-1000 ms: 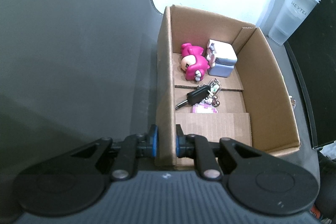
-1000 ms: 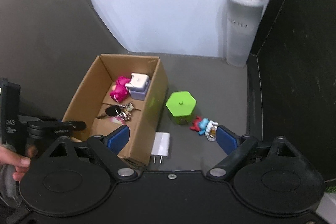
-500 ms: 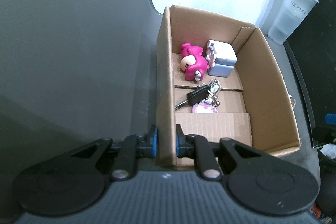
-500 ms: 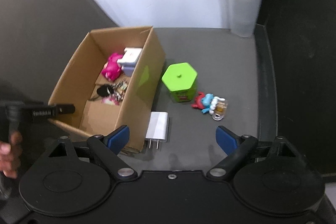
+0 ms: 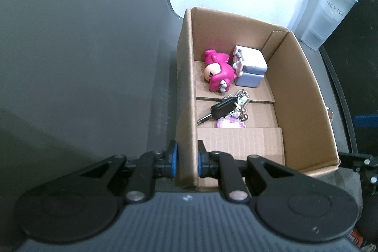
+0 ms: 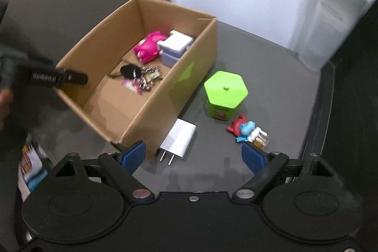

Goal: Organize rigid objects
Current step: 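Move the right tool back to the white power adapter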

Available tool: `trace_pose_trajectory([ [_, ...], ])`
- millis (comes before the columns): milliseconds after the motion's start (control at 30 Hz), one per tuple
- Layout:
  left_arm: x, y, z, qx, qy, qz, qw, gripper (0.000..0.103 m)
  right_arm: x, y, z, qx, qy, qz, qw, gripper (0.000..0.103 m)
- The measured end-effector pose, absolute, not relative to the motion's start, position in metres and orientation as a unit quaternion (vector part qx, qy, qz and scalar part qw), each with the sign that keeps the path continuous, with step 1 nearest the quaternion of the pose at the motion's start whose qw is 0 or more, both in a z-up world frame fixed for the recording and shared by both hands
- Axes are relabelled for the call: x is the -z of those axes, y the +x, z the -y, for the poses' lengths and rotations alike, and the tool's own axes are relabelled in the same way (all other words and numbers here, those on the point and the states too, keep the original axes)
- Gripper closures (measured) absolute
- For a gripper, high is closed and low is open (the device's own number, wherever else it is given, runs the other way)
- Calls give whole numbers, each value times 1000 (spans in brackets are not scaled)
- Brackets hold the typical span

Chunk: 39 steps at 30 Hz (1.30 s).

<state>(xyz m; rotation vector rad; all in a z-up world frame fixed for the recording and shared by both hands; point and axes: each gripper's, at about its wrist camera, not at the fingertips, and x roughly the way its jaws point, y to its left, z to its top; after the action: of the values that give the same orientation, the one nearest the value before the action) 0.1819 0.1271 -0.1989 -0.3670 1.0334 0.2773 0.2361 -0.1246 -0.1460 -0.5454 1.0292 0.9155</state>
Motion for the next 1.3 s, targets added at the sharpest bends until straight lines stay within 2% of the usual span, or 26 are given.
trace_pose_trajectory([
  [433, 199, 181, -126, -131, -172, -488, 845, 89, 154, 215, 101, -496, -396, -363, 682, 18],
  [633, 199, 181, -126, -131, -171, -487, 846, 89, 172, 210, 95, -516, -454, -349, 637, 18],
  [933, 199, 181, -126, -131, -169, -485, 848, 89, 192, 198, 85, -539, -526, -306, 582, 27],
  [1067, 199, 181, -126, -131, -169, -485, 848, 89, 197, 201, 75, -551, -543, -309, 553, 34],
  [1300, 199, 181, -126, -131, -169, -485, 848, 89, 207, 202, 65, -568, -569, -317, 504, 35],
])
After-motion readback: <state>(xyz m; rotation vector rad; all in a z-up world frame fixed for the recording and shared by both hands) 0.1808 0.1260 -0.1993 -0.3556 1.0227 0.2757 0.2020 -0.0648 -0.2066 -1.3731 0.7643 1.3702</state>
